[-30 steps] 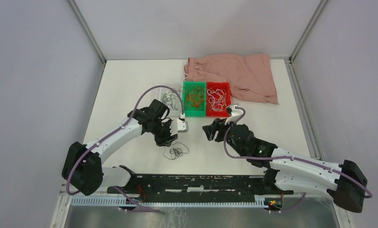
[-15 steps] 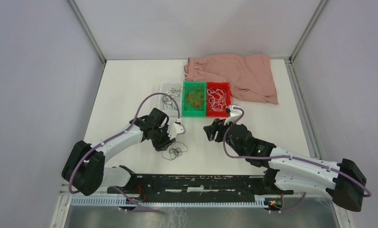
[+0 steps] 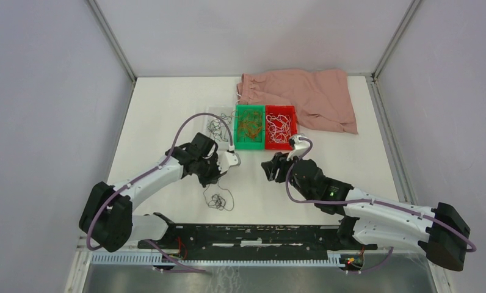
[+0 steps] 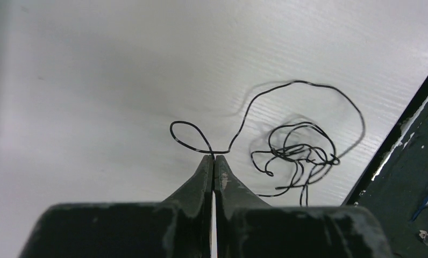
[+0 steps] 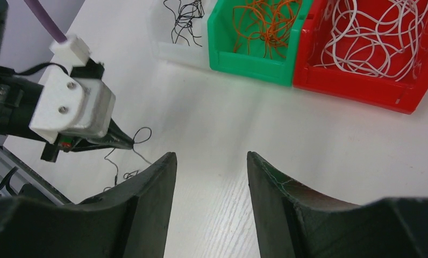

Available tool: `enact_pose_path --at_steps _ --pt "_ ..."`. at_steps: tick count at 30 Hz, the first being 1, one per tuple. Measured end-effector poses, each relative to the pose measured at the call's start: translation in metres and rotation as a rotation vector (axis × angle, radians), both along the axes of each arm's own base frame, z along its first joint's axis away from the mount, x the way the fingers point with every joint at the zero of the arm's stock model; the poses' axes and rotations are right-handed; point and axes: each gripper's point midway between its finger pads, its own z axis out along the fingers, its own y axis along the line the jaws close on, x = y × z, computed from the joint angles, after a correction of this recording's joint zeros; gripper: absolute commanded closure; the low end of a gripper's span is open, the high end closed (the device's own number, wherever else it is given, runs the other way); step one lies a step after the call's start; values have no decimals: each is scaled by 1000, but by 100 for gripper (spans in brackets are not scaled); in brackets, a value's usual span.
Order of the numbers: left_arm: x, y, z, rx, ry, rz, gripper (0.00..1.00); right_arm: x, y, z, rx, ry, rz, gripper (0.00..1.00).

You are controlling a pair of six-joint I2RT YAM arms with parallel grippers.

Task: Untangle the cables
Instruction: Untie the cable.

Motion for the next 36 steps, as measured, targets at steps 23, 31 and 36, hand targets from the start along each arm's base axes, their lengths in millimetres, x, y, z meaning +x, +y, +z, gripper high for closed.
enact_pose_path --at_steps 23,31,36 --pt "33 -62 213 -379 -229 -49 97 6 87 49 86 -130 262 28" --pt "14 -70 284 -502 -267 -118 97 17 83 50 45 -162 183 49" --pt "-2 -66 294 -517 -239 -140 97 24 74 56 28 -193 127 68"
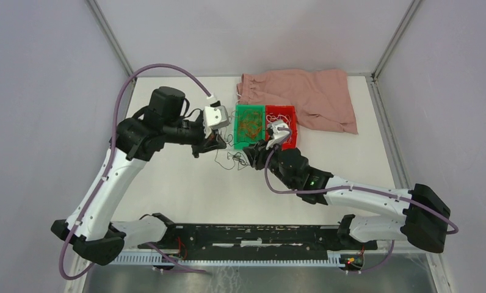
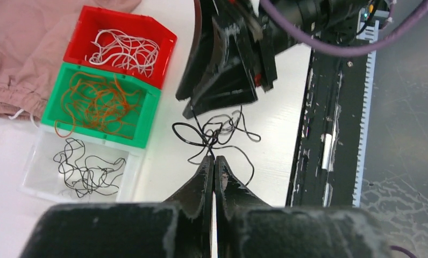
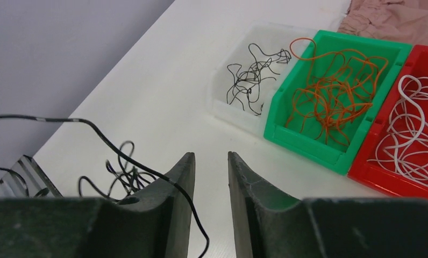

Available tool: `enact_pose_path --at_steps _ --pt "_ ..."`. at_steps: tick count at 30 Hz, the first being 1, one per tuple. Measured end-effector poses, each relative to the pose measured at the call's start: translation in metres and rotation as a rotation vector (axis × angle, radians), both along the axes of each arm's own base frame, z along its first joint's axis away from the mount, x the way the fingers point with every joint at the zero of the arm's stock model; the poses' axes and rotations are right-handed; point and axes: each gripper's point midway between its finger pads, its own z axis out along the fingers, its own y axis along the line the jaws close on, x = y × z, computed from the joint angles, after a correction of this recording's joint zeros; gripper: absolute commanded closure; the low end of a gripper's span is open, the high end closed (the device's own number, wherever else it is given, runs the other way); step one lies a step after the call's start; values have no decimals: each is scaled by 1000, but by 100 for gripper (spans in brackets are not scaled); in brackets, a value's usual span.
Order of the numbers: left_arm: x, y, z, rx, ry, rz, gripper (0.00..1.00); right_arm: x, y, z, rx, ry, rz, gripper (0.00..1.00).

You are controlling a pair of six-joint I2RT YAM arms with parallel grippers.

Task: Untangle the cables
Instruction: Untie the cable.

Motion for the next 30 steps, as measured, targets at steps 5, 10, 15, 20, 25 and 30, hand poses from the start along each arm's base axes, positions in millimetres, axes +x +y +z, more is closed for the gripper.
enact_pose_path --at_steps 5,10,15,20,25,30 --pt "-2 11 -10 55 -16 15 97 -1 -14 21 17 -43 -29 68" --pt "14 34 -8 147 -185 73 97 -2 -40 31 -44 -79 -77 68" --pt "34 61 3 250 -426 136 97 -2 -73 36 -146 -127 -147 72" --pt "57 90 -1 410 -652 183 97 -4 -92 43 -243 -174 -160 73" --pt "81 109 -10 584 -820 187 97 -6 -99 44 -354 -202 -135 75" --pt "96 116 2 674 -942 196 97 -8 -111 50 -471 -243 -111 77"
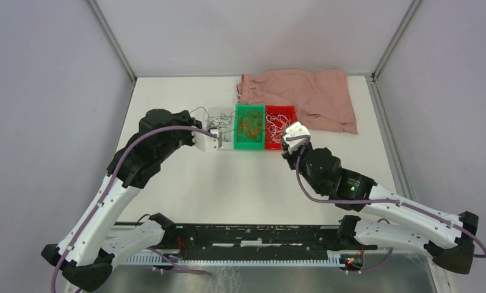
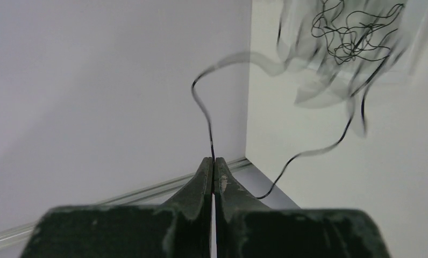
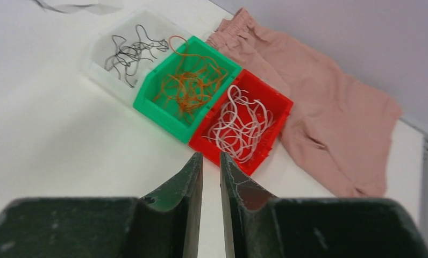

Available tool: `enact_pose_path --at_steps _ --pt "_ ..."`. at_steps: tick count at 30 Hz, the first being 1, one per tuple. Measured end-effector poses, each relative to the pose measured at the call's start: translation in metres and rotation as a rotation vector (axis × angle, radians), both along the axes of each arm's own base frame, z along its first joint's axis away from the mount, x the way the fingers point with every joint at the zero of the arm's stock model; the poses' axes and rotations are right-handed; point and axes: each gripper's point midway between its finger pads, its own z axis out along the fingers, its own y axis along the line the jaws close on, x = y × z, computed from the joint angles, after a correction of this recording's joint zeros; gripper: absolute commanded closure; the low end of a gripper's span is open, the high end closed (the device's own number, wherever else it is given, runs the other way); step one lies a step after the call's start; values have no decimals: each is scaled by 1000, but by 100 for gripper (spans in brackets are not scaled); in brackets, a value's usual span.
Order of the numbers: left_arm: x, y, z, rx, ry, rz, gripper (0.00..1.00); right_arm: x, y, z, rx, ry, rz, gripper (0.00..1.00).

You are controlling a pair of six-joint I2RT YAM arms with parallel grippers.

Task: Untangle the cables
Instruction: Untie the cable.

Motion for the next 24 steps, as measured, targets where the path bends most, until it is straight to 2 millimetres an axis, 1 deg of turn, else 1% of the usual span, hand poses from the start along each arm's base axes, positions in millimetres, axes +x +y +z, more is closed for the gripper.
enact_pose_path --at_steps 5,6,9,11,12,14,15,16,20,24 --pt "9 2 25 -10 -83 22 97 2 -21 5 -156 -47 -24 77" --pt "9 1 31 -20 -96 21 97 2 -24 7 -184 -55 -28 75" --pt "7 -6 47 -75 -103 -4 97 3 -29 11 -218 -71 -34 55" --pt "4 -13 62 -142 -91 -24 97 1 -25 13 -193 -68 -19 47" --pt "2 -16 71 -180 -89 -35 97 -1 -21 14 -166 -62 -1 43" --pt "-2 -23 83 -248 -74 -54 97 -6 -7 20 -74 -47 52 38" --pt "-5 -26 87 -280 -63 -66 97 -8 2 24 -17 -40 80 35" --pt "-8 -29 88 -311 -41 -76 97 -12 15 31 70 -35 122 34" --pt "-20 -41 81 -400 69 -109 97 -24 51 47 303 -7 241 31" --pt "-30 -55 71 -484 203 -130 97 -31 84 59 444 28 340 27"
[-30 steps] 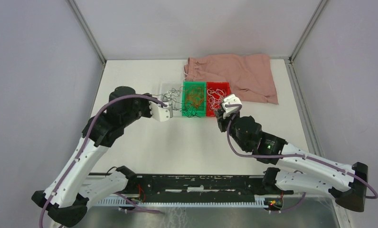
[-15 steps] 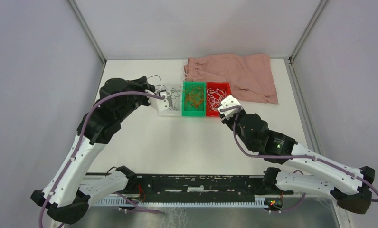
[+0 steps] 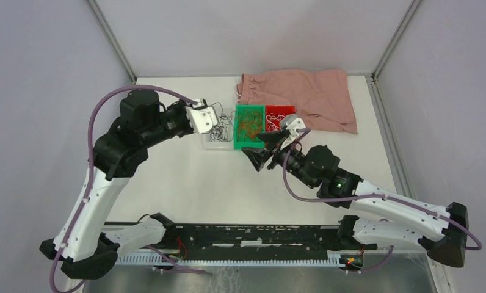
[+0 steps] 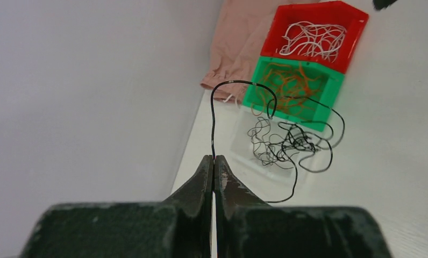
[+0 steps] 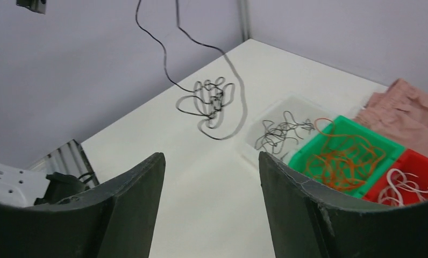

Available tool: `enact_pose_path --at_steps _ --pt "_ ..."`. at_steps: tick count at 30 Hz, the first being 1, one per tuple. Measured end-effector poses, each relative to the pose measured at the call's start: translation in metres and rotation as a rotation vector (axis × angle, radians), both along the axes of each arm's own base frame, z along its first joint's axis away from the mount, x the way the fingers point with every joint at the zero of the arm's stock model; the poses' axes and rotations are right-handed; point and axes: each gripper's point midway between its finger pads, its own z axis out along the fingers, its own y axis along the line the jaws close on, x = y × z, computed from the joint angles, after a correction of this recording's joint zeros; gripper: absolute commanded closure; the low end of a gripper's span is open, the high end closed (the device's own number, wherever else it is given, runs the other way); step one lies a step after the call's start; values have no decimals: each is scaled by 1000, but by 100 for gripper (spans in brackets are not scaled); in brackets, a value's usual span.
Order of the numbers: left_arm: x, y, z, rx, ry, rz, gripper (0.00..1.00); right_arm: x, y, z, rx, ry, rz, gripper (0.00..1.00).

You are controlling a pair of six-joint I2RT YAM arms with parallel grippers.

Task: Untangle the cables
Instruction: Untie the cable.

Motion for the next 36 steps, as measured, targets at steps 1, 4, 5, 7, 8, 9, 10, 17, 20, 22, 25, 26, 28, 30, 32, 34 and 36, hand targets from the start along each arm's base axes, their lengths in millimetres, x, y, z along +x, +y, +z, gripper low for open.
enact_pose_path --at_steps 1,4,5,7,8,9,10,17,20,22,25,26,28,30,32,34,36 --pt "-2 -3 -1 -14 22 -9 97 -2 7 0 17 9 22 25" --pt "-8 -11 -5 -58 95 -35 97 -6 25 -2 40 30 71 21" --pt "-10 -13 -6 -69 115 -40 97 -8 30 -3 43 34 82 22" --pt "-15 -16 -10 -86 153 -52 97 -9 39 -2 51 40 96 26" --pt "-17 -17 -12 -91 168 -56 97 -9 42 0 61 40 97 30" --pt "-18 -18 -13 -99 183 -59 97 -9 45 3 76 39 102 33" --pt "-19 -19 -14 -107 195 -61 97 -10 47 5 92 40 105 36" --pt "-28 -29 -12 -168 274 -86 97 -4 73 29 228 79 134 49" --pt "-31 -33 -4 -202 296 -101 97 1 84 26 238 101 134 53" --pt "-34 -36 2 -222 310 -113 97 5 88 23 238 114 117 52" --pt "-41 -39 10 -246 332 -135 97 15 84 21 242 115 57 52" --pt "-44 -40 13 -257 341 -144 97 18 82 22 249 109 38 52" --pt "-49 -42 17 -275 359 -162 97 24 77 29 271 89 -3 52" --pt "-53 -45 18 -290 383 -180 97 31 74 35 284 74 -44 50" --pt "-59 -49 19 -307 421 -201 97 40 77 40 294 66 -78 50" --pt "-63 -55 20 -331 466 -224 97 49 84 38 289 63 -110 49" --pt "-67 -62 21 -354 515 -253 97 57 92 28 263 65 -144 49"
